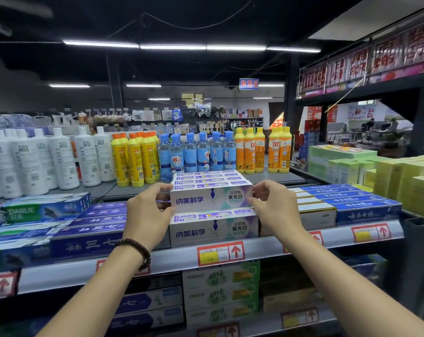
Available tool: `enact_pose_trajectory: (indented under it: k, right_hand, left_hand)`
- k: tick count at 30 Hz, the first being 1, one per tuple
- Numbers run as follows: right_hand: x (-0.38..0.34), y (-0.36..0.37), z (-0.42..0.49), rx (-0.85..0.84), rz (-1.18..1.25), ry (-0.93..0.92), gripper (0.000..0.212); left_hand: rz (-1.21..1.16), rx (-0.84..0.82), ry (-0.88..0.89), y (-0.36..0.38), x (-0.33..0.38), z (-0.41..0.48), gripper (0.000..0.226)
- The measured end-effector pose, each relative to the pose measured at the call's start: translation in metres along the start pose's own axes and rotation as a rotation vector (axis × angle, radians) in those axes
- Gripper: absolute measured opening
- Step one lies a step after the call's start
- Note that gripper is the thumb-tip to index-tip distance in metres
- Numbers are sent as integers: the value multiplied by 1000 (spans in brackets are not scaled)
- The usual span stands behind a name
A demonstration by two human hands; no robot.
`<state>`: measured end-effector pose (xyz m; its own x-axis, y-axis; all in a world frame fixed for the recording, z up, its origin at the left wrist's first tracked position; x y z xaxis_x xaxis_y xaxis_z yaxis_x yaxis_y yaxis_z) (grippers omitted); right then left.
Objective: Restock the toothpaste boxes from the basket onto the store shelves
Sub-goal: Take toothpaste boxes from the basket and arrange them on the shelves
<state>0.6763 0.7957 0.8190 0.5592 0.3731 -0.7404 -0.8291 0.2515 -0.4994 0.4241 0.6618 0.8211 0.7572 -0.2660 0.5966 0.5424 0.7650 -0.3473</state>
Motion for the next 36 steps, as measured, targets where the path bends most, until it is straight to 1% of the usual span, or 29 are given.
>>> enact_pose_trajectory:
  k: [6,9,11,15,18,21,25,30,33,36]
  right_hand:
    - [0,-3,-3,-23,9,29,15]
    - [0,-4,-8,-22,29,29,19]
    - [1,-5,-12,-10,57,19,22]
    - [0,-8,-22,30,92,-36,22]
    - [-2,-10,-34,73,99,-81,20]
    - [-4,-12,-47,74,107,-97,14]
    - [-7,-16,-65,31,150,-126,11]
    - [-2,-22,-84,-80,166,-153,6]
    - [3,-25,-96,-140,191,-149,11]
    - [11,-21,-107,-198,249,-136,9]
  left_hand:
    - [68,-6,54,-2,0,-4,44]
    - [123,1,85,-5,2,-3,40]
    - [148,12,87,-7,5,-4,36]
    - [145,55,82,-11,10,-6,36]
    - [149,85,101,-12,17,-12,26]
    - [149,107,127,-12,22,-22,16]
    - [128,86,106,-8,32,-36,15]
    - [83,-14,90,-6,45,-62,15]
    - [67,-13,65,-6,49,-77,14]
    - [68,7,24,-3,49,-95,15]
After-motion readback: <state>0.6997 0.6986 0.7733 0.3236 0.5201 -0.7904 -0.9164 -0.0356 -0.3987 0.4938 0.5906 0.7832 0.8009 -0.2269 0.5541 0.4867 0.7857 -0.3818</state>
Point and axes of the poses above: each hand's wrist, its own z-axis towards the middle knuckle, its own y-axis out of the palm, x = y × z, the point moved 1 cm from there along z, towards the middle knuckle, and after that the axes turned 12 degrees about y, right-handed, at the moved point
